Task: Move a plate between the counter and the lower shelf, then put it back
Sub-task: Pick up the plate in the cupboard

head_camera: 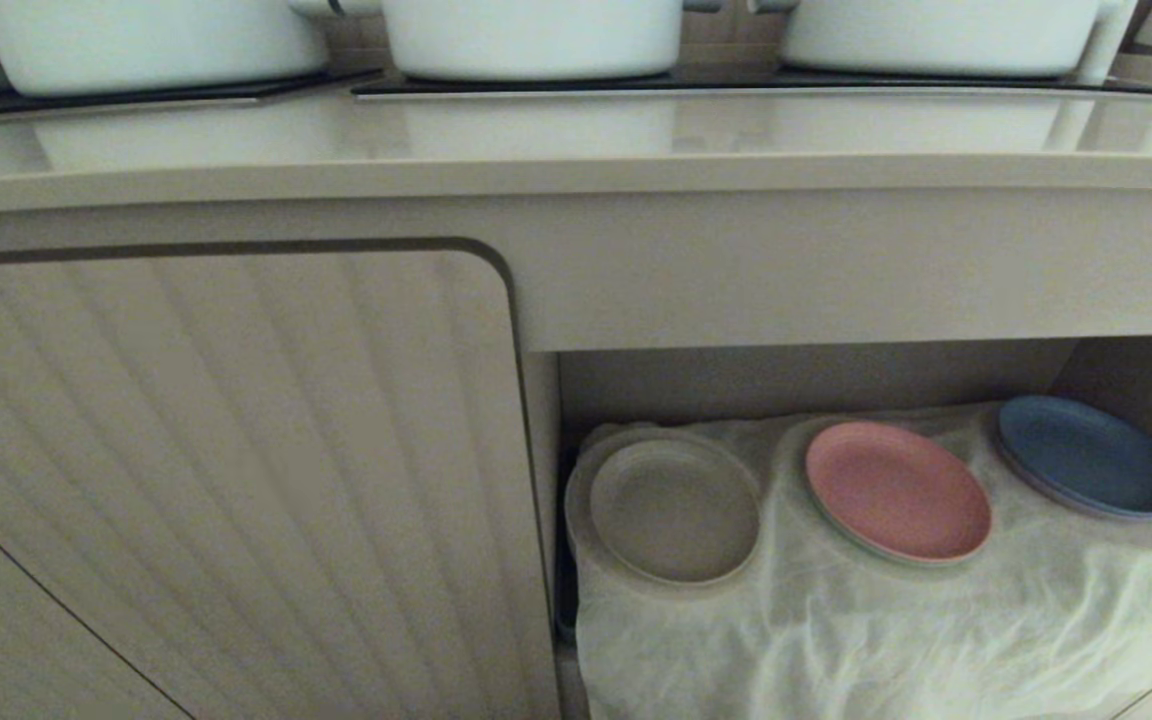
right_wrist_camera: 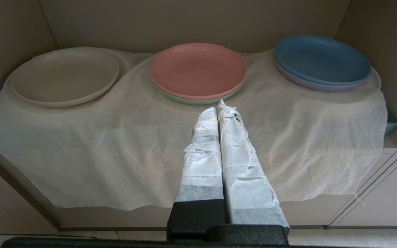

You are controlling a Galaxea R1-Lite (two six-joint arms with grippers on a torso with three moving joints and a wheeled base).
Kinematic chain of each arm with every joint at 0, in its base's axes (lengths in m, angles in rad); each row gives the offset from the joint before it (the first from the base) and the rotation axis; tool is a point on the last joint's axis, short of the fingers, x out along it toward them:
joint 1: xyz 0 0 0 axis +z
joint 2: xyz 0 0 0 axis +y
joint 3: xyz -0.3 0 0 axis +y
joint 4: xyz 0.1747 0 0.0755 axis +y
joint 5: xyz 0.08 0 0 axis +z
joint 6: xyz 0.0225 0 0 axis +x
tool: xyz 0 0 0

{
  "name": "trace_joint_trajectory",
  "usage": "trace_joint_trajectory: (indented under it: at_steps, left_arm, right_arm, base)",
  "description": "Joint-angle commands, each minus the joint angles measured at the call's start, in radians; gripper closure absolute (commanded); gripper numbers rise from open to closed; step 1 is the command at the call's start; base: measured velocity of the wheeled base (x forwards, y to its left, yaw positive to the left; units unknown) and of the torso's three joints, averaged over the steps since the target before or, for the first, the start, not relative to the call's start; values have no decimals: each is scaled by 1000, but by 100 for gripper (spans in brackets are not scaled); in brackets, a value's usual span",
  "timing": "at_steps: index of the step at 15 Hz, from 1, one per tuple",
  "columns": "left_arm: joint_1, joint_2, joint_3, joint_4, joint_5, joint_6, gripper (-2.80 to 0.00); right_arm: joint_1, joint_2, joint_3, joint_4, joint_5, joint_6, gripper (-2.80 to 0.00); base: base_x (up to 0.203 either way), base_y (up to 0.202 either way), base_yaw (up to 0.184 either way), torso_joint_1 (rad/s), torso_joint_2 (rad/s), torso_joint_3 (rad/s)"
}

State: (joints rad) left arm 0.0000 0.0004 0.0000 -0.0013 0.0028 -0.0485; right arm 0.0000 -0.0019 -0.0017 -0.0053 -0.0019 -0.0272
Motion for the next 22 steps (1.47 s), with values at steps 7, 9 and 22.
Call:
trace_joint_trajectory:
  at_steps: [7,9,22]
  left_arm:
    - [0,0,0,0,0,-1,0]
    - [0,0,0,0,0,-1,0]
    - [0,0,0,0,0,-1,0]
  right_arm:
    - [0,2,0,-1,3,1,0]
    - [0,2,0,-1,2,1,0]
    - [0,2,0,-1,3,-8,0]
  base:
    - [0,0,0,0,0,0]
    - [0,0,0,0,0,0]
    - [0,0,0,0,0,0]
